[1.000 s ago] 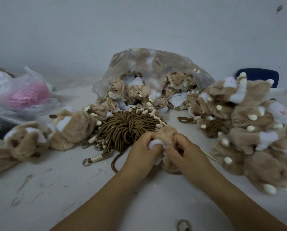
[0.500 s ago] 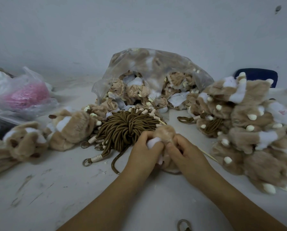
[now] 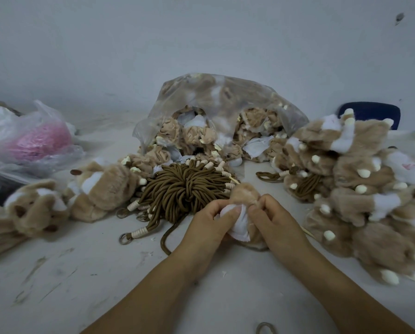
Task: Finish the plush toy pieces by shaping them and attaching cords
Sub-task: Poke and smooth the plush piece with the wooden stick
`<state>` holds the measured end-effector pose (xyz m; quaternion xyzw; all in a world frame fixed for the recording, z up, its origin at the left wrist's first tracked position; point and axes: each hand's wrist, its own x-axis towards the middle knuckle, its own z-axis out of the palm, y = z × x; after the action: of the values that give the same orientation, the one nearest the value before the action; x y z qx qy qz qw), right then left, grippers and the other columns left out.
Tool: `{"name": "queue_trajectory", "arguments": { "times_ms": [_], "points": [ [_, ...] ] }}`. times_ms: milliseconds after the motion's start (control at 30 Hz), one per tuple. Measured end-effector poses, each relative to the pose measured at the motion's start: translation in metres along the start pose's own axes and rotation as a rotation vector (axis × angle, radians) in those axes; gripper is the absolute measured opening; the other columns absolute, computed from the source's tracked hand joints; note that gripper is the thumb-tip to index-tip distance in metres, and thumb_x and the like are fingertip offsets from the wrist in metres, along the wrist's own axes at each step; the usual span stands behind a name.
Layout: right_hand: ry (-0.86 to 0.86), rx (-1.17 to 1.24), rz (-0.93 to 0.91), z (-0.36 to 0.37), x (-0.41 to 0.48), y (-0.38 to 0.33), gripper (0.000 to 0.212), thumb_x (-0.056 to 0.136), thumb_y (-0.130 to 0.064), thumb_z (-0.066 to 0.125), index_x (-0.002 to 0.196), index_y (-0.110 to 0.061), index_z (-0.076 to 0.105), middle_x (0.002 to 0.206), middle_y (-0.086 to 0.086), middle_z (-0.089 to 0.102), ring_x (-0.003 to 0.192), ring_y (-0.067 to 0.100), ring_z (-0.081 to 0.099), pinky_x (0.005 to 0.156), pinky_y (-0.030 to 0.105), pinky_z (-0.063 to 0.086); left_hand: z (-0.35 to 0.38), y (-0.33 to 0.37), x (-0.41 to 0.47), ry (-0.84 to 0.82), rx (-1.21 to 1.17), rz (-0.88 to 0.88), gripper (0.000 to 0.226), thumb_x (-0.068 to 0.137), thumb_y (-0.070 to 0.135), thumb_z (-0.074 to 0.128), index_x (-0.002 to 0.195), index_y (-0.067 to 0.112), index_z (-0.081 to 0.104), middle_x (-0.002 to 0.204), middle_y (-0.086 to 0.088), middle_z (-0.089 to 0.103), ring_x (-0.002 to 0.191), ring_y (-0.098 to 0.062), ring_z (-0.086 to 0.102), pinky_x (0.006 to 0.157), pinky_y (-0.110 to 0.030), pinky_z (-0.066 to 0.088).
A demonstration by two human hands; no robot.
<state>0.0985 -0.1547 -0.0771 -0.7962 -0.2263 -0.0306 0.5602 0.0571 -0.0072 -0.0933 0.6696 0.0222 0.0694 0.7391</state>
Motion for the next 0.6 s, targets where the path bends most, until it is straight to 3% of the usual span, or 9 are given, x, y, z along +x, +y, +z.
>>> {"name": "queue_trajectory", "arguments": {
  "times_ms": [133,233,300,400,467,600],
  "points": [
    [-0.089,-0.111,-0.108,0.006,-0.007,-0.002,0.028,0.09,-0.022,0.055,0.066,-0.02,0.041,0.055,-0.012,0.044,0.049,0.001,0.038,0.046,0.013,0.033,-0.002,0.0,0.0,0.121,0.168,0.055,0.005,0.09,0.021,0.065,0.089,0.02,0.06,0.07,0.006,0.067,0.063,-0.001,0.061,0.054,-0.015,0.048],
    [-0.196,-0.15,-0.156,0.01,-0.01,-0.005,0.026,0.089,-0.023,0.053,0.068,-0.021,0.038,0.052,-0.013,0.042,0.046,0.001,0.035,0.043,0.014,0.029,-0.001,0.0,0.0,0.229,0.269,0.114,0.009,0.087,0.023,0.062,0.083,0.021,0.054,0.064,0.009,0.056,0.054,-0.001,0.048,0.046,-0.016,0.039],
    [-0.165,-0.156,-0.196,0.011,-0.009,-0.004,0.026,0.09,-0.023,0.054,0.07,-0.023,0.037,0.055,-0.013,0.043,0.048,0.002,0.036,0.045,0.014,0.031,-0.001,0.001,0.001,0.262,0.265,0.139,0.009,0.081,0.029,0.059,0.077,0.025,0.052,0.059,0.013,0.052,0.05,0.0,0.044,0.043,-0.015,0.036],
    [-0.077,-0.187,-0.222,0.013,-0.009,-0.005,0.022,0.086,-0.044,0.059,0.079,-0.033,0.042,0.075,-0.016,0.048,0.063,0.0,0.046,0.056,0.011,0.037,-0.001,0.007,0.002,0.299,0.219,0.102,0.005,0.07,0.036,0.051,0.066,0.033,0.049,0.055,0.015,0.048,0.051,-0.001,0.042,0.048,-0.021,0.038],
    [-0.074,-0.199,-0.196,0.014,-0.009,-0.003,0.03,0.079,-0.056,0.064,0.091,-0.043,0.041,0.093,-0.021,0.046,0.081,-0.006,0.049,0.064,0.007,0.038,0.0,0.009,0.002,0.295,0.152,0.066,0.009,0.072,0.038,0.055,0.064,0.035,0.052,0.059,0.013,0.051,0.059,-0.006,0.048,0.055,-0.028,0.042],
    [-0.016,-0.19,-0.118,0.008,-0.005,0.001,0.033,0.078,-0.049,0.068,0.094,-0.034,0.044,0.096,-0.013,0.052,0.084,-0.005,0.051,0.062,0.01,0.039,0.004,0.011,-0.001,0.187,-0.028,0.011,0.02,0.071,0.049,0.061,0.076,0.03,0.068,0.088,-0.002,0.071,0.089,-0.021,0.069,0.08,-0.042,0.057]
  ]
}}
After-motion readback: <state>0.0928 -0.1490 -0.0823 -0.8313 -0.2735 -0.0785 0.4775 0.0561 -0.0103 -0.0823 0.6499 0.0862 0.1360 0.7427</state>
